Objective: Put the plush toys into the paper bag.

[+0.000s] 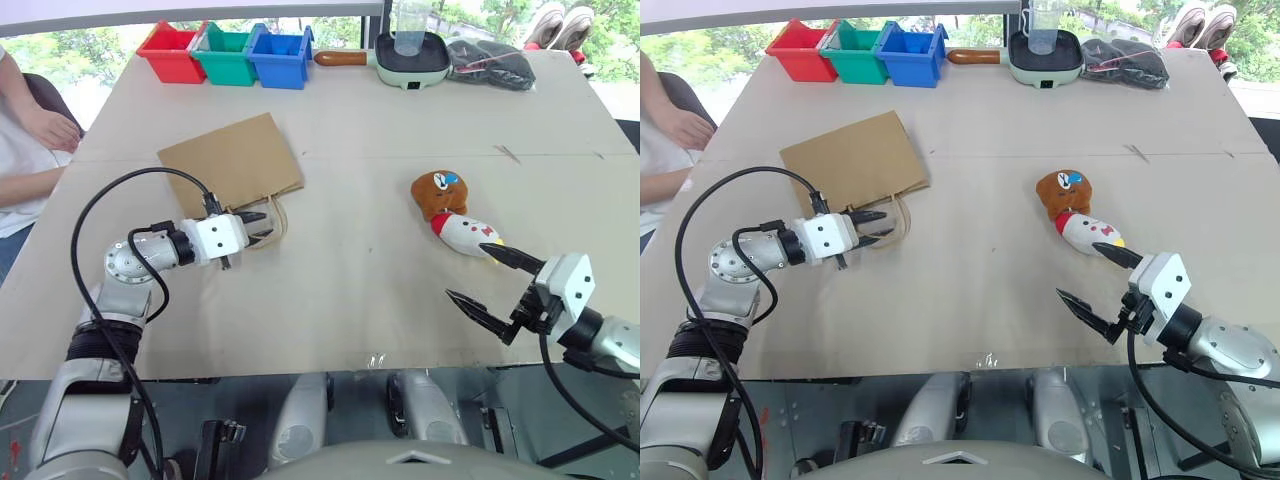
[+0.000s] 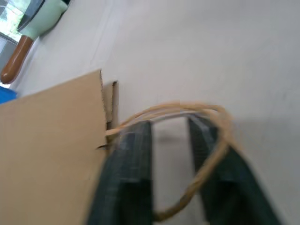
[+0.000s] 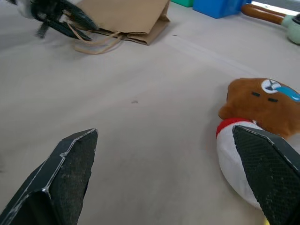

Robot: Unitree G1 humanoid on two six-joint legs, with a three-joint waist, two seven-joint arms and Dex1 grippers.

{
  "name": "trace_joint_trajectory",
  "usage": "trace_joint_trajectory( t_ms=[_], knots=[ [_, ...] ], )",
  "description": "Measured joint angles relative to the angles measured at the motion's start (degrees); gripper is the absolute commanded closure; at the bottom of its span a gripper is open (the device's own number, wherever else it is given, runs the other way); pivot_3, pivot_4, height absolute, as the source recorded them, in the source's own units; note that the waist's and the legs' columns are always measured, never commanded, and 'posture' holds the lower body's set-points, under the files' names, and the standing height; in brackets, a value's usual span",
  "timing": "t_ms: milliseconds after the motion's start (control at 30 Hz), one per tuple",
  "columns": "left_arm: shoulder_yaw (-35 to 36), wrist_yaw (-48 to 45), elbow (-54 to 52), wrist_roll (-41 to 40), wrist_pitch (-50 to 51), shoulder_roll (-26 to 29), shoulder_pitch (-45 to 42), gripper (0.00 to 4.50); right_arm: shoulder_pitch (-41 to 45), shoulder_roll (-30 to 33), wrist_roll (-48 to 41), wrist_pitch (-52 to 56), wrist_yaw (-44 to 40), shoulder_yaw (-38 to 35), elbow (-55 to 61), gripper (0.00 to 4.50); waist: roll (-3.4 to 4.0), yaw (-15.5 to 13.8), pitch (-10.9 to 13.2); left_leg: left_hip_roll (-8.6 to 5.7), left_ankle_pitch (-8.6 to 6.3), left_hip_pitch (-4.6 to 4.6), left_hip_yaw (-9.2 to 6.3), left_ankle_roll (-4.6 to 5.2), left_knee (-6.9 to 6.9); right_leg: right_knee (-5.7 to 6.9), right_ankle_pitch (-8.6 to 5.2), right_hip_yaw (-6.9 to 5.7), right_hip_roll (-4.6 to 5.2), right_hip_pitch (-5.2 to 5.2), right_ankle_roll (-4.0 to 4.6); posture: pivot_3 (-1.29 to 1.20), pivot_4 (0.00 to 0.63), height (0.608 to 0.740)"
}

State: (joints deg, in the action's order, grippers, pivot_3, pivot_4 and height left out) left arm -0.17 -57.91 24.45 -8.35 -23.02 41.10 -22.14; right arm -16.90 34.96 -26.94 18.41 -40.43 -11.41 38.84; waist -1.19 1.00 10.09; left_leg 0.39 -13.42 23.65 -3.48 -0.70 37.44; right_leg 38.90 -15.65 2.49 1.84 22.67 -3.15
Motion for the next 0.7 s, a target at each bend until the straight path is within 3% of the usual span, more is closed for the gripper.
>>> trace_joint_trajectory(
  t_ms=[67, 200, 233, 267, 333, 467, 700],
  knots=[
    [0.37, -1.42, -5.51, -7.34, 10.1, -2.01, 1.21, 4.5, 0.21, -0.71, -0.52, 0.54, 0.66, 0.65, 0.8, 1.28, -0.02, 0.0, 0.0, 0.09, 0.0, 0.05, -0.04, 0.0, 0.08, 0.0, 0.0, -0.01, 0.03, 0.0, -0.01, 0.0, 0.15, 0.74],
    [1.93, -1.05, -19.12, -18.76, 27.08, -2.81, 2.63, 4.5, 2.63, -1.34, -2.55, 2.83, 1.7, 2.53, 1.59, 3.34, -0.03, 0.01, -0.01, 0.09, 0.0, 0.02, -0.06, 0.0, 0.09, 0.02, 0.0, 0.0, 0.03, -0.03, 0.0, 0.0, 0.15, 0.74],
    [2.7, -0.05, -22.47, -21.96, 31.76, -2.93, 2.86, 4.5, 3.84, -1.74, -2.46, 3.28, 2.34, 3.32, 1.49, 4.07, -0.03, 0.06, -0.01, 0.11, 0.0, -0.01, -0.07, 0.0, 0.09, 0.03, 0.0, 0.01, 0.02, -0.03, 0.0, 0.0, 0.15, 0.74],
    [2.92, 0.34, -23.6, -22.98, 33.21, -3.1, 2.86, 4.5, 4.44, -1.88, -2.46, 3.48, 2.59, 3.79, 1.48, 4.35, -0.02, 0.06, -0.01, 0.11, 0.0, -0.01, -0.07, 0.0, 0.09, 0.03, 0.0, 0.01, 0.02, -0.03, -0.01, 0.0, 0.15, 0.74],
    [5.03, 4.61, -31.23, -32.6, 44.94, -4.59, 4.35, 4.5, 14.42, -5.07, 0.68, 5.27, 4.08, 11.3, -2.39, 4.43, -0.13, 0.95, -0.04, 0.19, 0.0, -0.07, -0.13, -0.01, 0.09, 0.0, 0.0, 0.05, -0.05, -0.04, 0.0, 0.0, 0.15, 0.74],
    [5.6, 10.38, -39.79, -44.07, 56.34, -7.4, 4.43, 4.5, 30.07, -12.53, 7.91, 7.05, 5.13, 25.21, -14.04, 4.43, -0.05, 1.25, -0.02, 0.09, 0.02, -0.1, -0.12, -0.02, 0.11, 0.09, 0.0, 0.01, -0.13, -0.03, 0.02, 0.0, 0.15, 0.74],
    [10.08, 18.97, -43.6, -53.81, 64.26, -9.05, 1.49, 4.5, 45.82, -25.61, 15.0, 1.61, 2.94, 34.36, -41.8, 4.43, -0.05, 0.95, -0.02, -0.05, 0.03, 0.02, -0.19, -0.05, 0.09, 0.0, 0.02, -0.04, 0.01, 0.0, 0.03, 0.0, 0.15, 0.74]
  ],
)
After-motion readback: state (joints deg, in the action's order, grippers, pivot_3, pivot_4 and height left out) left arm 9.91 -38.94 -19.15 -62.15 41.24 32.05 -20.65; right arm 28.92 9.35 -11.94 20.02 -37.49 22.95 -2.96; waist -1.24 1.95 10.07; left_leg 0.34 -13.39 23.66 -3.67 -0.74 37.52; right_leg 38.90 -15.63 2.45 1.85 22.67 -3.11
